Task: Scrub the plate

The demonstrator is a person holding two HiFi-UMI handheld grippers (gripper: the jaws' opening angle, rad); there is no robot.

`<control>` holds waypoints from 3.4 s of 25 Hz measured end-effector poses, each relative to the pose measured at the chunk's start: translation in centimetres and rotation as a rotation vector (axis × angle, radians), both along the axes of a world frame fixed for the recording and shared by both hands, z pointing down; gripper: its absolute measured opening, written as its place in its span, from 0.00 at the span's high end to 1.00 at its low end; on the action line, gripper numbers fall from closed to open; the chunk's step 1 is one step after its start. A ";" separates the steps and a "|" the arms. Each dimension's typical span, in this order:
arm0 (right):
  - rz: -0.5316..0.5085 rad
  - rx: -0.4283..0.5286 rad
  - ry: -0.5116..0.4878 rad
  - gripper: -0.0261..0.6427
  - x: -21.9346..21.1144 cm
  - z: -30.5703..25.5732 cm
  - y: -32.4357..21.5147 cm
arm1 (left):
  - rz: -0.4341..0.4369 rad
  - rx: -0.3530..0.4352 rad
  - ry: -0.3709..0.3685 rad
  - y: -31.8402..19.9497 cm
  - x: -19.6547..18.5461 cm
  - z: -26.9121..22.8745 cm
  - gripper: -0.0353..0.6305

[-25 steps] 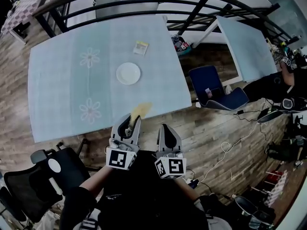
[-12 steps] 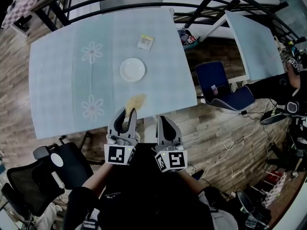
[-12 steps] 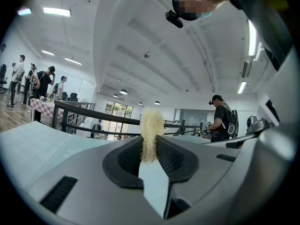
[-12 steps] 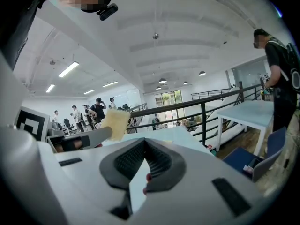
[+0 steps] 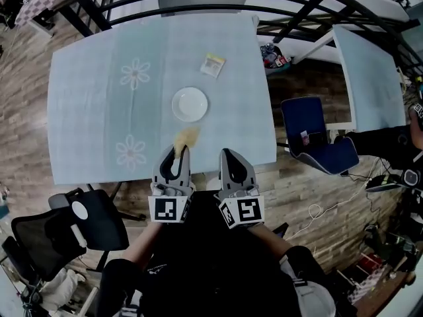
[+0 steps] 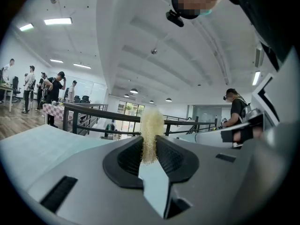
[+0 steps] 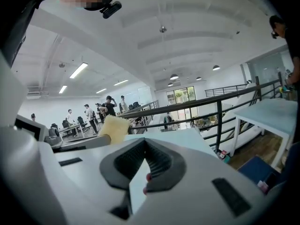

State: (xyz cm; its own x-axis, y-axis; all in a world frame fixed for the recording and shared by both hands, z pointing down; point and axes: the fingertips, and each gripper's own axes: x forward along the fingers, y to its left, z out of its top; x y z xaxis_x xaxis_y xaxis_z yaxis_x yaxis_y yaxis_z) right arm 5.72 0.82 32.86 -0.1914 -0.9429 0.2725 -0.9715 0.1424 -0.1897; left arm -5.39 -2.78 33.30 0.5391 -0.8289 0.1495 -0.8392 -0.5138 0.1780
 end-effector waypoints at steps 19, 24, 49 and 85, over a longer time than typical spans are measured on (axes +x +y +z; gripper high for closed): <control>-0.231 -0.039 -0.056 0.95 3.1 2.7 -8.5 | -0.158 -0.111 -0.130 -8.3 5.3 7.8 0.82; -0.209 -0.089 -0.087 0.95 4.2 3.9 -8.7 | -0.139 -0.186 -0.184 -10.2 6.7 10.9 0.82; -0.187 -0.263 -0.125 0.95 5.9 10.7 -10.0 | -0.111 -0.544 -0.400 -16.8 8.6 27.1 0.82; -0.237 -0.315 -0.128 0.95 4.0 12.0 -9.3 | -0.259 -0.680 -0.479 -18.5 2.8 28.7 0.83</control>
State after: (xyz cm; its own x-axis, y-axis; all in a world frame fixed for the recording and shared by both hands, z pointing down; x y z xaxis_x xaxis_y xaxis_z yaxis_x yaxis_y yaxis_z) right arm 9.72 -8.44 44.91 -0.4447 -0.7428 0.5005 -0.8844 0.2754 -0.3769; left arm -2.61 -21.24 61.98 0.0988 -0.5656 0.8188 -0.9780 -0.2069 -0.0249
